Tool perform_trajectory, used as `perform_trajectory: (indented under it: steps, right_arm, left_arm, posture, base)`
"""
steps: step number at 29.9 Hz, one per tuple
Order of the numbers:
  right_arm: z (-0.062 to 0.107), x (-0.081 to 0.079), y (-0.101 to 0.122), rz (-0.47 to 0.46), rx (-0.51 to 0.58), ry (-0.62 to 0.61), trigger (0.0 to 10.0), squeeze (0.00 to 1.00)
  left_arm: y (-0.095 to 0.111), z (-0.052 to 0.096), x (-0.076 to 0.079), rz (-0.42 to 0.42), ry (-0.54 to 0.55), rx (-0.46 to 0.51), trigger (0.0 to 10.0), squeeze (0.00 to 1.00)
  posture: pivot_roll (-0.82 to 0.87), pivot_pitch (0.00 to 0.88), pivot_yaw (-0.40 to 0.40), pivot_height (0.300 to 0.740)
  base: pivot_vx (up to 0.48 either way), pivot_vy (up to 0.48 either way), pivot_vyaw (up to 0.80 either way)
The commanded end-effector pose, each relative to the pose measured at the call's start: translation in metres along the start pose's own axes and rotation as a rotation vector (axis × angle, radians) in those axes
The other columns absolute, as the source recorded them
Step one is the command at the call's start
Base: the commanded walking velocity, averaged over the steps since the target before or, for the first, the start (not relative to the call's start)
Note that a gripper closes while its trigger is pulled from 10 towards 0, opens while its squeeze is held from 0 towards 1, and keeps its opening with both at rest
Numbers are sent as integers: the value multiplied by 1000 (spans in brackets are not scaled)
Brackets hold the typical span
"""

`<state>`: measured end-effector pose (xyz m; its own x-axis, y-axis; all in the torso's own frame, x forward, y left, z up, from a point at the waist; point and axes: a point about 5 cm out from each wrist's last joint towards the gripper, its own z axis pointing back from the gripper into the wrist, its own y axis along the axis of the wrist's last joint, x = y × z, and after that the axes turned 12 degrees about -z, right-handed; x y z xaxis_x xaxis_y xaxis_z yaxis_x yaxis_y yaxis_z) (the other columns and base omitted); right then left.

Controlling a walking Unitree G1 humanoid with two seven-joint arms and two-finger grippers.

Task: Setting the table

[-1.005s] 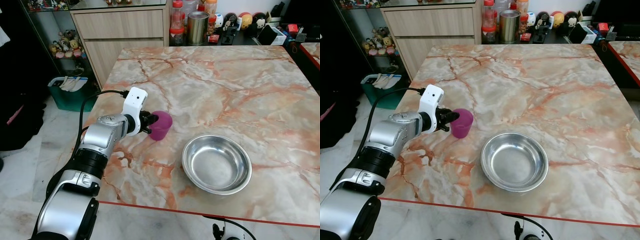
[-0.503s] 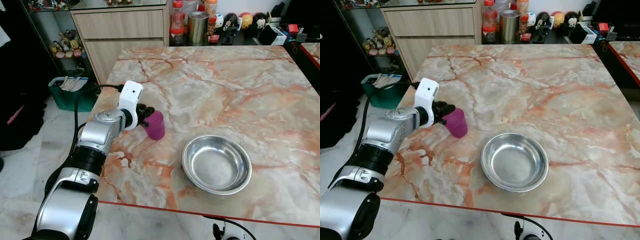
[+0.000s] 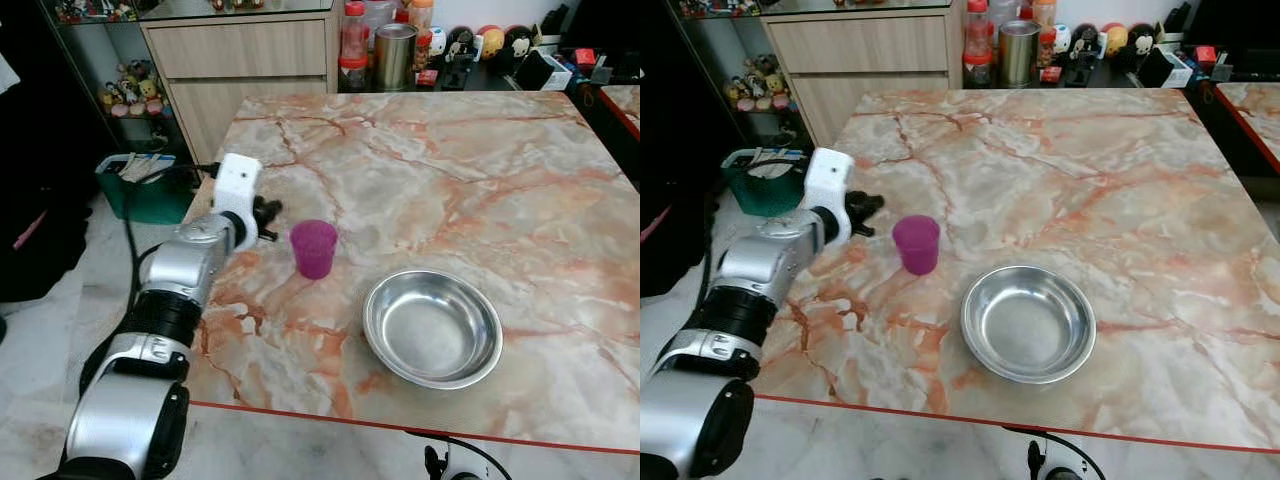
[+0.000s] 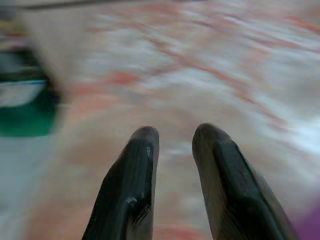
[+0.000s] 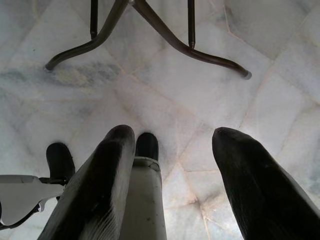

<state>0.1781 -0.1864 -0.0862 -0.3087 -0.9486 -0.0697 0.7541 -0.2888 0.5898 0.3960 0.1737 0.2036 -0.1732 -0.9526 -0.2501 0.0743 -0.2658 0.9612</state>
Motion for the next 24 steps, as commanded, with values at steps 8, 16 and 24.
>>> perform_trajectory:
  steps: [8,16,24]
  right_arm:
    - [0,-1,-1,-11,1,0,10000,0]
    - [0,-2,-1,-12,1,0,10000,0]
    - [0,-3,-1,-15,2,3,10000,0]
  left_arm:
    - [-83,67,-124,-225,605,-229,10000,0]
    - [-162,130,-149,-349,768,-570,10000,0]
    - [-232,187,-133,-366,758,-875,10000,0]
  posture:
    - [6,65,72,740]
    - [9,68,73,740]
    - [3,57,76,740]
  base:
    - [0,0,0]
    - [0,0,0]
    - [0,0,0]
